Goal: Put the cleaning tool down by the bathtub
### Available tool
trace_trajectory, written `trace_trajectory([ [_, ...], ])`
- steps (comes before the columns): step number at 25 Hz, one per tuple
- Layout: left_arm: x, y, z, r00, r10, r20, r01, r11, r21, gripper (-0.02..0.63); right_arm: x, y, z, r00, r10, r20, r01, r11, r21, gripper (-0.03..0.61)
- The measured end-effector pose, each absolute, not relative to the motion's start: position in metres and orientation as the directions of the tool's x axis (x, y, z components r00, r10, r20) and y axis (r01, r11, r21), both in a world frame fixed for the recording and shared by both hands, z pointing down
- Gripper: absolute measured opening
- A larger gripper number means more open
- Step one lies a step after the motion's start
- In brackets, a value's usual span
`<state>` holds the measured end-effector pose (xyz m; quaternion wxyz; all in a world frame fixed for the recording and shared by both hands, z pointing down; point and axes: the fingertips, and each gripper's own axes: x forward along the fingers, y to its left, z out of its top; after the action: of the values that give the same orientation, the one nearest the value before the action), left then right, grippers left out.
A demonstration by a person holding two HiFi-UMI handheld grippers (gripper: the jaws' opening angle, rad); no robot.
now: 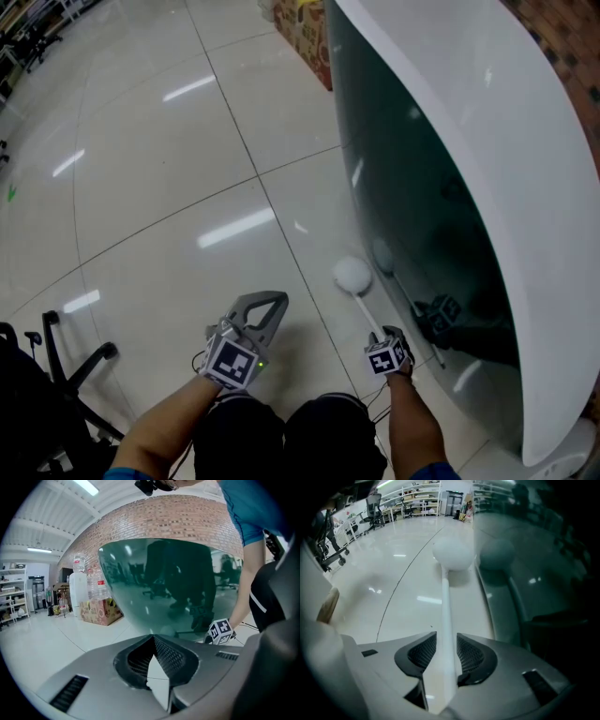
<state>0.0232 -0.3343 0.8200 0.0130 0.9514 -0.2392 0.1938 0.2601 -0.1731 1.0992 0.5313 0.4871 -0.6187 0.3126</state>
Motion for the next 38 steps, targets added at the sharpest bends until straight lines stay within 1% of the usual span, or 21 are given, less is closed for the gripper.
trace_trajectory([
  [1, 0.021, -0.336, 0.817, 0.806, -0.457, 0.375, -0.468, -0.881, -0.066, -0.003, 0.259, -0.171, 1.096, 0.034, -0.267, 0.963, -0.939, 0.322, 0.123, 0.177],
  [4, 0.016, -0.337, 0.801, 0.797, -0.475, 0.374, -0.491, -0.869, -0.056, -0.003, 0.254, -0.165, 1.075, 0.033, -0.267, 0.963, -0.941, 0.316, 0.12, 0.178],
  [5, 0.015, -0.337, 0.793, 0.794, -0.478, 0.375, -0.497, -0.866, -0.049, -0.003, 0.251, -0.164, 1.062, 0.033, -0.279, 0.96, -0.943, 0.311, 0.123, 0.168],
  [9, 0.016, -0.33, 0.757, 0.787, -0.468, 0.403, -0.505, -0.863, -0.016, -0.003, 0.238, -0.166, 0.987, 0.01, -0.362, 0.932, -0.961, 0.253, 0.109, 0.084],
  [11, 0.019, -0.322, 0.732, 0.786, -0.459, 0.414, -0.506, -0.863, 0.005, -0.003, 0.232, -0.162, 0.949, -0.003, -0.396, 0.918, -0.976, 0.202, 0.084, 0.073],
  [12, 0.021, -0.318, 0.717, 0.787, -0.456, 0.415, -0.506, -0.863, 0.012, -0.003, 0.229, -0.161, 0.928, -0.004, -0.412, 0.911, -0.982, 0.176, 0.075, 0.063],
  [15, 0.022, -0.308, 0.67, 0.785, -0.453, 0.424, -0.505, -0.863, 0.012, -0.003, 0.22, -0.159, 0.86, -0.003, -0.453, 0.891, -0.992, 0.114, 0.055, 0.061],
  [20, 0.017, -0.29, 0.584, 0.774, -0.447, 0.448, -0.507, -0.862, 0.017, -0.003, 0.212, -0.147, 0.746, 0.007, -0.504, 0.864, -0.998, 0.053, 0.039, 0.052],
  [26, 0.013, -0.253, 0.472, 0.781, -0.409, 0.472, -0.48, -0.877, 0.033, -0.003, 0.197, -0.111, 0.601, 0.043, -0.559, 0.828, -0.999, -0.041, 0.024, 0.051],
  [31, 0.02, -0.227, 0.391, 0.795, -0.386, 0.468, -0.451, -0.892, 0.029, -0.003, 0.196, -0.086, 0.504, 0.075, -0.596, 0.8, -0.993, -0.116, 0.007, 0.043],
  [38, 0.008, -0.198, 0.281, 0.805, -0.401, 0.438, -0.471, -0.88, 0.06, -0.003, 0.19, -0.072, 0.366, 0.121, -0.673, 0.729, -0.988, -0.152, 0.023, 0.032],
])
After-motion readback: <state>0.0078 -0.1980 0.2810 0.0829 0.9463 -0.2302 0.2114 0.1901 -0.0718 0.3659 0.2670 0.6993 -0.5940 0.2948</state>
